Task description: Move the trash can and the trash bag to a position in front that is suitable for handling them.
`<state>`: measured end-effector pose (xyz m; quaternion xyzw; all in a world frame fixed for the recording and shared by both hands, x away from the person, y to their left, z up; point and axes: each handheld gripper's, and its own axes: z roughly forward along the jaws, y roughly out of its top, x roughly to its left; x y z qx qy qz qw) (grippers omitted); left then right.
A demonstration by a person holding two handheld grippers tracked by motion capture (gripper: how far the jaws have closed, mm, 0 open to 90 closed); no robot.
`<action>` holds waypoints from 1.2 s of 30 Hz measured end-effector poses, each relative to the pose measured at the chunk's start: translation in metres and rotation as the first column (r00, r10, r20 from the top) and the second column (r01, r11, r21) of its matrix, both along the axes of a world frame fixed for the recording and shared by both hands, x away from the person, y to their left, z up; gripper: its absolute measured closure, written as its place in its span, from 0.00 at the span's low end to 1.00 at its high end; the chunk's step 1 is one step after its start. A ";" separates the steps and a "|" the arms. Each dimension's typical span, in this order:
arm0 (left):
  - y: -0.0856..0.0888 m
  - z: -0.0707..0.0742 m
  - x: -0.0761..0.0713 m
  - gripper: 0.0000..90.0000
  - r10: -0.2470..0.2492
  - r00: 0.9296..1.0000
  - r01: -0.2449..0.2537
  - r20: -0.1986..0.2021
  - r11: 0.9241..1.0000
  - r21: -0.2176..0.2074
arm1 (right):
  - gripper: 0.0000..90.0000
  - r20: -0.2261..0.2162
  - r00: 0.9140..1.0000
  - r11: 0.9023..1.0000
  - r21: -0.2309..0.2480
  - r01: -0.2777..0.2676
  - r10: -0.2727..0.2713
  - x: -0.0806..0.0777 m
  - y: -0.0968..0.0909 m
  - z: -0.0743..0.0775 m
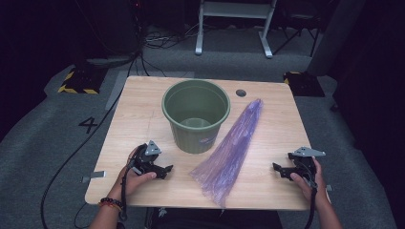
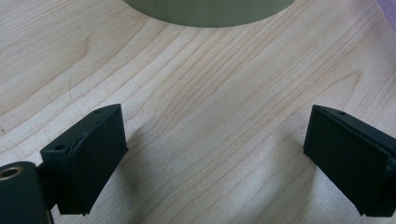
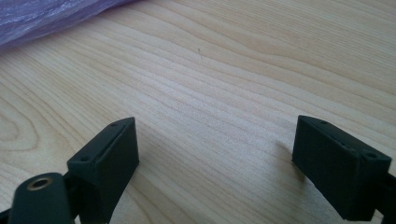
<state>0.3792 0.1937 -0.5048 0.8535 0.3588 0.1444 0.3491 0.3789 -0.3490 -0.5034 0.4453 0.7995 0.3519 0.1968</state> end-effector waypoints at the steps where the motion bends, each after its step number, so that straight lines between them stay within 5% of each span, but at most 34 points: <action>1: 0.000 0.000 0.000 0.06 0.000 1.000 0.000 0.000 1.000 0.000 | 0.16 0.000 1.000 1.000 0.000 -0.001 0.001 0.000 0.000 0.000; 18: -0.001 0.000 0.000 0.06 -0.002 1.000 0.002 -0.003 1.000 0.001 | 0.16 0.000 1.000 1.000 0.000 0.001 -0.001 0.000 0.000 0.000; 36: -0.038 0.000 0.017 0.02 -0.104 0.995 0.104 -0.012 0.995 0.009 | 0.16 -0.001 1.000 1.000 -0.001 0.007 -0.007 0.000 0.000 0.000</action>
